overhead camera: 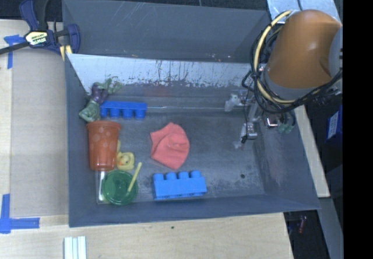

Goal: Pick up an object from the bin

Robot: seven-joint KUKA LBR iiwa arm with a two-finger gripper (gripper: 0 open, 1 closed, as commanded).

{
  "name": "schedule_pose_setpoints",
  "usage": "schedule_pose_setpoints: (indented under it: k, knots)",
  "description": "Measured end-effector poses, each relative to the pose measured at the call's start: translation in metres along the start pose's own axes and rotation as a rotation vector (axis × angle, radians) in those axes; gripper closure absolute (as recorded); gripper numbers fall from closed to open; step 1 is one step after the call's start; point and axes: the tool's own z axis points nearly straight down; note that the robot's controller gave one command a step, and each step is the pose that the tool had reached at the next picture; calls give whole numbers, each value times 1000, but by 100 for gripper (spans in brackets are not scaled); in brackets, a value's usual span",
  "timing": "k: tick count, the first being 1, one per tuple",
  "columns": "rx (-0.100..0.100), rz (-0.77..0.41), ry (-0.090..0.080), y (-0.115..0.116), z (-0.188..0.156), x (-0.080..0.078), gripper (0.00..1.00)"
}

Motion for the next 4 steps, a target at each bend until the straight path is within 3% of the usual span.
schedule_pose_setpoints:
  k: [1, 2, 3, 4]
  knots:
    - [1, -1, -9, 0, -5, -1, 0]
    - [1, 32, -11, 56, 35, 24, 0]
    - [2, -9, -20, 83, 69, -22, 0]
    - [-2, 169, -12, 110, 113, -25, 0]
